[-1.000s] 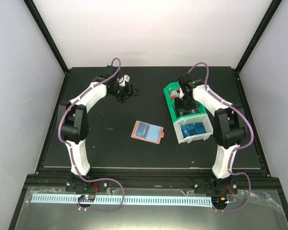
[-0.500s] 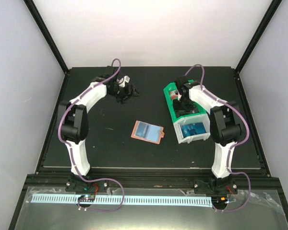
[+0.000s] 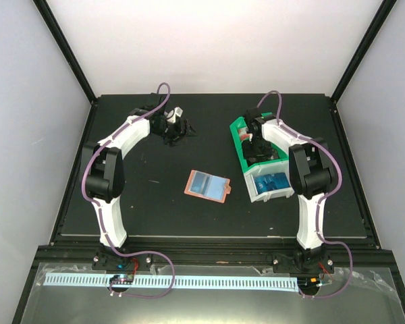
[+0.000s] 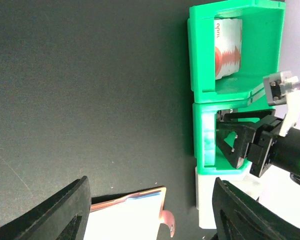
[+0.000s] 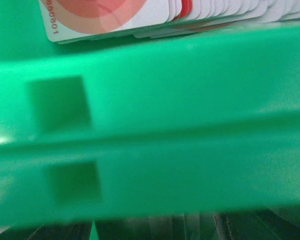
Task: Put the credit cards into the card holder
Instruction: Pick up the credit card from the storage box.
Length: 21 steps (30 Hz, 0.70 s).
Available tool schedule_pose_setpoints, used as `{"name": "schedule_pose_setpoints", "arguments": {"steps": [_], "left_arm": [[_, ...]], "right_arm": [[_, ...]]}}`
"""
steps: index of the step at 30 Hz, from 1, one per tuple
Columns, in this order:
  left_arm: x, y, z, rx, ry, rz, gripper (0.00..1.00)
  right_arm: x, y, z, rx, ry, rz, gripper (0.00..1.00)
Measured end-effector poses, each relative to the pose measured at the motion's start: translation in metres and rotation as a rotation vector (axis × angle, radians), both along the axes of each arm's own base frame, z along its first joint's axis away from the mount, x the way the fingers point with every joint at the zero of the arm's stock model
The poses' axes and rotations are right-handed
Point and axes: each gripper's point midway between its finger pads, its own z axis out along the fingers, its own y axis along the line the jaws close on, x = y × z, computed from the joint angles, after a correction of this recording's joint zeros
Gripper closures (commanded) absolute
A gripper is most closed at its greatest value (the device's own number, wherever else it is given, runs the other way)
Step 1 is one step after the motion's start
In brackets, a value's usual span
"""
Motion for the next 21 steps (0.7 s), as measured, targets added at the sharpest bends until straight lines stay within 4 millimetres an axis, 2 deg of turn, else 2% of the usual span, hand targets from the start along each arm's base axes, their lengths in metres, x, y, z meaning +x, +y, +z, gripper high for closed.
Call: {"name": "schedule_pose_setpoints", "arguments": {"steps": [4,9,10,21], "left_arm": [[0.0000,0.0000,0.0000,0.000,0.000,0.000,0.32],[0.0000,0.0000,0.0000,0.000,0.000,0.000,0.32],[0.0000,0.0000,0.0000,0.000,0.000,0.000,0.32],[0.0000,0.0000,-0.0001,0.000,0.000,0.000,0.32]], "right_arm": [[0.0002,-0.0012,-0.0064,-0.010,0.012,0.022,0.36],[0.0012,0.0005,-0.0071,-0.007,0.011,0.041,0.64],[0.0011,0.0008,-0.0071,-0.004,0.012,0.043,0.66],[-0.0013,0.0043,-0.0007,0.038,0.019,0.038,0.75]]}}
